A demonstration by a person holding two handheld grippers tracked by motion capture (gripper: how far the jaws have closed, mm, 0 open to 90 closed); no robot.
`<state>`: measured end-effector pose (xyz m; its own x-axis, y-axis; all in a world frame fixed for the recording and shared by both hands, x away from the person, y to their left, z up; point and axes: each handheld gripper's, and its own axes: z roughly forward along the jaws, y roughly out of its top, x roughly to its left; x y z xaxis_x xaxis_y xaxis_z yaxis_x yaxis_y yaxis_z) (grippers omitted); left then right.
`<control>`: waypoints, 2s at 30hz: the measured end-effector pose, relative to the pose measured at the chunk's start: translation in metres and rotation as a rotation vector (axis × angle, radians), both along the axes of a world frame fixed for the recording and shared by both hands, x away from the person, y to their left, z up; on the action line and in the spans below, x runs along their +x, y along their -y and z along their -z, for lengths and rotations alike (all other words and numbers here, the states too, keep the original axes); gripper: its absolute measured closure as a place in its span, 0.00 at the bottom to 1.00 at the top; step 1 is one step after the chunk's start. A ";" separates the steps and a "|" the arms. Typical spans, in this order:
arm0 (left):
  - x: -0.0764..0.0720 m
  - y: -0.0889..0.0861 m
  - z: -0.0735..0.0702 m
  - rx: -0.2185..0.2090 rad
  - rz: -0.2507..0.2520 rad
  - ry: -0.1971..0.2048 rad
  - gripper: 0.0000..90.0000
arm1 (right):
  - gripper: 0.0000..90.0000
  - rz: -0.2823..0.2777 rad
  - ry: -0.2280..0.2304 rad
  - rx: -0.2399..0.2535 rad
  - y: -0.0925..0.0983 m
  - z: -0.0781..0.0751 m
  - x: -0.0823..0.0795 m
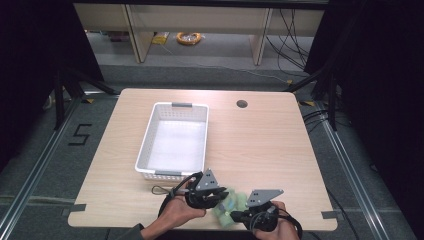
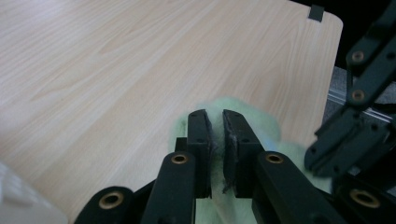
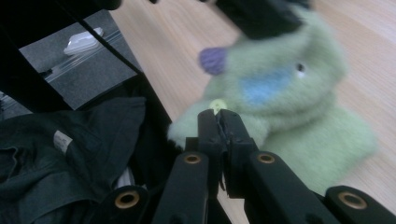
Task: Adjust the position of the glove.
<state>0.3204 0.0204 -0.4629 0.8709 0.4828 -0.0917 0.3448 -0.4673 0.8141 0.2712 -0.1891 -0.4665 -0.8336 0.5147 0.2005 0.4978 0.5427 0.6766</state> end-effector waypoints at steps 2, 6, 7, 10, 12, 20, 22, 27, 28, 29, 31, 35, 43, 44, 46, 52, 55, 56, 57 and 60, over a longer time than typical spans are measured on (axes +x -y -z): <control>0.005 0.004 0.000 -0.007 0.024 -0.003 0.91 | 0.99 0.001 -0.001 -0.003 -0.003 0.000 0.000; 0.008 0.007 0.005 -0.016 0.036 -0.023 0.90 | 0.98 0.001 -0.001 -0.001 -0.010 0.005 0.001; 0.009 0.005 0.007 -0.006 0.035 -0.020 0.90 | 0.98 0.002 -0.003 -0.006 -0.012 0.006 0.001; 0.009 0.000 0.012 -0.004 0.037 -0.049 0.88 | 0.95 -0.008 -0.009 0.000 -0.014 0.010 0.002; 0.010 -0.004 0.013 -0.020 0.037 -0.062 0.84 | 0.89 -0.011 -0.027 0.006 -0.012 0.008 0.003; 0.007 -0.019 0.012 -0.028 -0.055 -0.097 0.53 | 0.81 0.039 0.097 -0.014 0.010 -0.022 0.024; 0.003 -0.024 0.009 -0.026 -0.087 -0.108 0.48 | 0.80 0.046 0.098 -0.021 0.013 -0.024 0.035; -0.013 -0.033 0.007 -0.029 -0.113 -0.110 0.40 | 0.77 0.020 0.052 -0.044 0.006 -0.021 0.058; -0.017 -0.034 0.008 -0.039 -0.119 -0.112 0.40 | 0.77 0.011 0.060 -0.046 0.004 -0.019 0.063; -0.021 -0.035 0.007 -0.036 -0.121 -0.112 0.39 | 0.76 0.001 0.053 -0.048 0.000 -0.018 0.066; -0.031 -0.034 0.008 -0.038 -0.110 -0.118 0.39 | 0.74 -0.024 0.045 -0.060 -0.006 -0.016 0.071; -0.047 -0.028 0.012 -0.036 -0.091 -0.136 0.39 | 0.74 -0.057 0.021 -0.059 -0.017 -0.014 0.079; -0.062 -0.016 0.029 0.037 -0.073 -0.148 0.40 | 0.72 -0.120 -0.004 -0.073 -0.034 -0.006 0.089; -0.062 -0.014 0.031 0.038 -0.079 -0.134 0.40 | 0.72 -0.106 -0.004 -0.075 -0.035 -0.005 0.089; -0.061 -0.014 0.031 0.082 -0.063 -0.089 0.41 | 0.72 -0.104 -0.016 -0.084 -0.034 -0.004 0.090; -0.061 -0.010 0.036 0.116 -0.064 -0.094 0.42 | 0.72 -0.076 -0.040 -0.109 -0.029 0.002 0.091; -0.062 -0.008 0.039 0.114 -0.069 -0.090 0.43 | 0.72 -0.083 -0.048 -0.107 -0.029 0.006 0.093; -0.062 -0.007 0.039 0.113 -0.070 -0.098 0.44 | 0.73 -0.074 -0.058 -0.106 -0.029 0.007 0.092; -0.062 -0.006 0.039 0.114 -0.075 -0.095 0.46 | 0.73 -0.072 -0.055 -0.108 -0.030 0.007 0.092; -0.061 -0.006 0.039 0.105 -0.068 -0.090 0.54 | 0.74 -0.062 -0.052 -0.114 -0.029 0.007 0.093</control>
